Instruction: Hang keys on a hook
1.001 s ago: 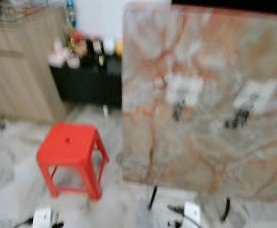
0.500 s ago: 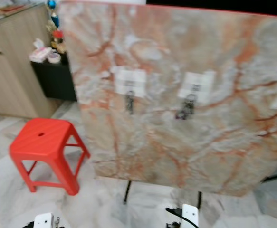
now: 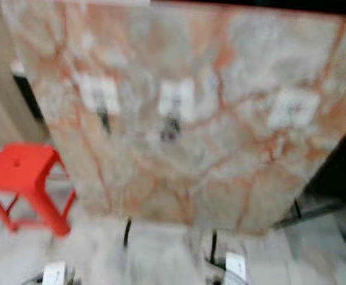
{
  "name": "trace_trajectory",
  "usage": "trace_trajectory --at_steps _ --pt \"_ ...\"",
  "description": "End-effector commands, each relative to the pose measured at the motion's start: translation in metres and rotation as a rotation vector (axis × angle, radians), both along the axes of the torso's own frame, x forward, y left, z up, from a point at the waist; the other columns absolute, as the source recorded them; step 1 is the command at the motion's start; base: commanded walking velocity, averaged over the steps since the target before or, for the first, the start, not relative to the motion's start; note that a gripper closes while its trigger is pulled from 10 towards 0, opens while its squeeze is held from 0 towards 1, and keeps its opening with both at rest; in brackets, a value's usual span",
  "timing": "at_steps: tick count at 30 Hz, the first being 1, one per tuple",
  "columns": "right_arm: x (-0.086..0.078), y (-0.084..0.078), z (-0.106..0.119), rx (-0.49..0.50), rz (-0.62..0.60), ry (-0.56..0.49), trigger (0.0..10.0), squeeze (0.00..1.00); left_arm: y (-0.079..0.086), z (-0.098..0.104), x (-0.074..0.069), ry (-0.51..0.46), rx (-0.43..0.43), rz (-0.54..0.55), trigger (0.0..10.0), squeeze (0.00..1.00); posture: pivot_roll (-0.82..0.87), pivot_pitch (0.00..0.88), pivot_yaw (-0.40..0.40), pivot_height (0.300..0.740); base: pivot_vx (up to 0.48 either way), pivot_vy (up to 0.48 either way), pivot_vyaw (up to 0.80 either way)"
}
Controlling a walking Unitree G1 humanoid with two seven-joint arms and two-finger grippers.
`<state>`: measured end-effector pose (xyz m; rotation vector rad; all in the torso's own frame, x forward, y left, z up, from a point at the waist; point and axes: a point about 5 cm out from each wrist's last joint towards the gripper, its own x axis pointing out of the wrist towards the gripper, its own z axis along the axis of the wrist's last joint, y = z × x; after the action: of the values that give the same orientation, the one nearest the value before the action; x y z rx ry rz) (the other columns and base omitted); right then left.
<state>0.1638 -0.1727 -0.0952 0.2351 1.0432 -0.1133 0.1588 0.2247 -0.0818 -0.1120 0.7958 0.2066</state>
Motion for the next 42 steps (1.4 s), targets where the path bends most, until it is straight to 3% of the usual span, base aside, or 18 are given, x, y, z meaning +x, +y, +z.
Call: trace_trajectory --at_steps 1,33,36,42 --pt "-0.002 -0.007 0.000 -0.021 -0.003 0.006 10.0 0.00 -0.008 -0.004 -0.004 0.024 -0.011 -0.027 10.0 0.00 0.04 0.000 -0.017 0.740 0.000 -0.454 0.00" --pt "0.002 -0.007 0.002 -0.015 -0.016 -0.006 10.0 0.00 -0.011 -0.004 -0.001 0.027 -0.007 -0.035 10.0 0.00 0.02 0.028 -0.022 0.740 0.000 -0.424 0.00" --pt "0.002 -0.008 0.001 -0.016 -0.013 -0.005 10.0 0.00 -0.009 0.000 0.004 -0.005 0.007 -0.033 10.0 0.00 0.02 0.019 -0.025 0.740 0.000 0.000 0.00" --pt "0.001 -0.008 0.001 -0.021 -0.004 -0.001 10.0 0.00 -0.007 0.016 0.030 -0.119 0.069 -0.092 10.0 0.00 0.02 0.010 -0.032 0.740 0.000 0.000 0.00"
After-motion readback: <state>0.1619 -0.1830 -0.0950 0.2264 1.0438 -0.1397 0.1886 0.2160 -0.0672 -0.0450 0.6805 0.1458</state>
